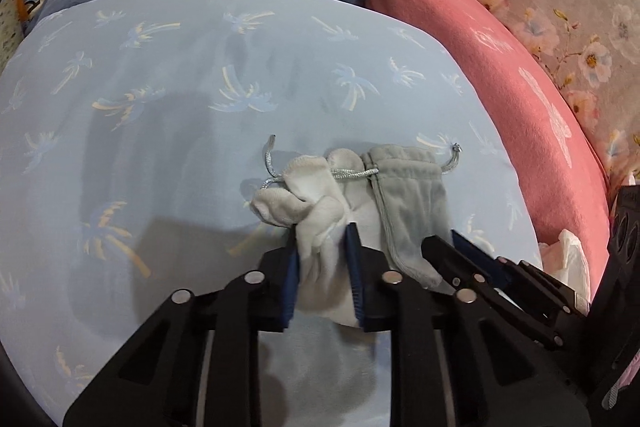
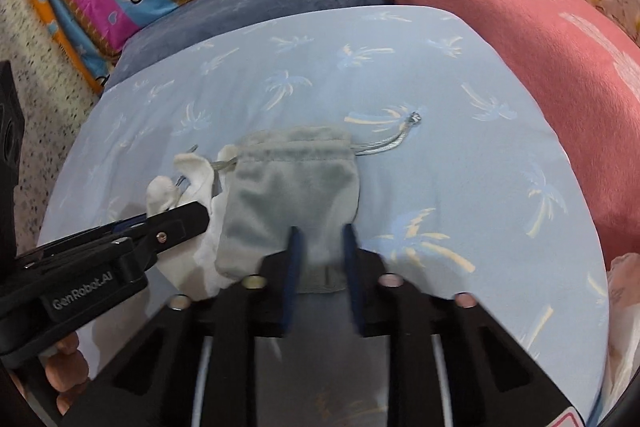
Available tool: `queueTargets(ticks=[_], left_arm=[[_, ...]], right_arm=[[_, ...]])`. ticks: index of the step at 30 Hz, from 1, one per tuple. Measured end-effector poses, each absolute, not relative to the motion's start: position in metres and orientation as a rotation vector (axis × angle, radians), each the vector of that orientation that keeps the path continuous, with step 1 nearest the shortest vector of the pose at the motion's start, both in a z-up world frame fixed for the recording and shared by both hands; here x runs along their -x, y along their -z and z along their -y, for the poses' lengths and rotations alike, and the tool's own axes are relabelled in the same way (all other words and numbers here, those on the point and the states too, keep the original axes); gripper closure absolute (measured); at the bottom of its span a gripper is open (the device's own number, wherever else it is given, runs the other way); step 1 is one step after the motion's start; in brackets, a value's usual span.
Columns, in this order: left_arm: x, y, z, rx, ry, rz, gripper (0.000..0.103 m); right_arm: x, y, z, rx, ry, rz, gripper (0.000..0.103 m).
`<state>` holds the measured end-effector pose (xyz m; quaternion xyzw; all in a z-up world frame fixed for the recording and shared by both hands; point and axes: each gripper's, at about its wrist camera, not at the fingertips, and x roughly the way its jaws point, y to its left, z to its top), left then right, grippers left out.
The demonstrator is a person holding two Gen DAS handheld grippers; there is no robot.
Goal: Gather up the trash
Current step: 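Grasp the white glove with the left gripper while the right gripper grasps the grey pouch, then carry the glove and pouch over the bin and open both grippers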
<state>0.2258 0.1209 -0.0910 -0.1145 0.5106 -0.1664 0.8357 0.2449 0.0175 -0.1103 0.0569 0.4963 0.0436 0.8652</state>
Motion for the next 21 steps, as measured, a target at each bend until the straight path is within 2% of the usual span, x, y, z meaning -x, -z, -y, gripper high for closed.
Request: queueTargets(ticks=[10,21], left_arm=[[-0.214,0.077,-0.118,0.225,0.350,-1.058,0.090],[-0.184,0.038,-0.094,0.178,0.388,-0.984,0.090]], right_arm=[[-0.219,0.082,-0.004,-0.158,-0.077,-0.984,0.100],[-0.177,0.032,0.033,-0.223,-0.025,-0.889,0.100]])
